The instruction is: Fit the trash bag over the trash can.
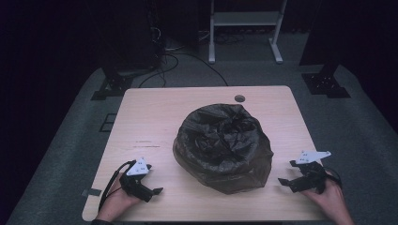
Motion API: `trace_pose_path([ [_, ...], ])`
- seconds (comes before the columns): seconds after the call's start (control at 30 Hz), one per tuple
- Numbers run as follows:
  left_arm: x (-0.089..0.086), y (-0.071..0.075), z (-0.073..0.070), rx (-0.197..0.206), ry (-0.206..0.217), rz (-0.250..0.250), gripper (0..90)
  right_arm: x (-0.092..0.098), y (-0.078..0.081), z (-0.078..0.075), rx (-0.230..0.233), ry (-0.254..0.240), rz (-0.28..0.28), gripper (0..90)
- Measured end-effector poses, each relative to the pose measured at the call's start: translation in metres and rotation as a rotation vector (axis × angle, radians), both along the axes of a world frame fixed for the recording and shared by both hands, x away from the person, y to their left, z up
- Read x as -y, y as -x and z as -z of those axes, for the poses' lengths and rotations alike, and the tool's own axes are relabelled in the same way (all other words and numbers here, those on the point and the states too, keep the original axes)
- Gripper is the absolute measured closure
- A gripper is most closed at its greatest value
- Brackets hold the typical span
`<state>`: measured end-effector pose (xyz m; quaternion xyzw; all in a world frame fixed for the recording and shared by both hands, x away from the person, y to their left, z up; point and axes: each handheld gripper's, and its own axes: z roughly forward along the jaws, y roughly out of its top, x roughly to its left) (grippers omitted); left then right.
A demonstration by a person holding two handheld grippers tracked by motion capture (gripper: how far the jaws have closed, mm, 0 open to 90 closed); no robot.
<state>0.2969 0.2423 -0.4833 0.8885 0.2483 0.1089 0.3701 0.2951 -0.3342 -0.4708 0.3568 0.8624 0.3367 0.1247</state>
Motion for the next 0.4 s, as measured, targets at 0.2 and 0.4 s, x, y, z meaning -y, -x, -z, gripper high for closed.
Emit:
trace_pose_path([
  [0.2,0.0,0.0,0.0,0.0,0.0,-0.001,0.0,0.001,0.004,0.01,0.015,0.005,-0.004,9.6],
  [0.4,0.0,0.001,0.0,0.0,0.001,-0.01,0.0,0.005,0.008,0.017,0.068,-0.05,-0.02,9.8],
])
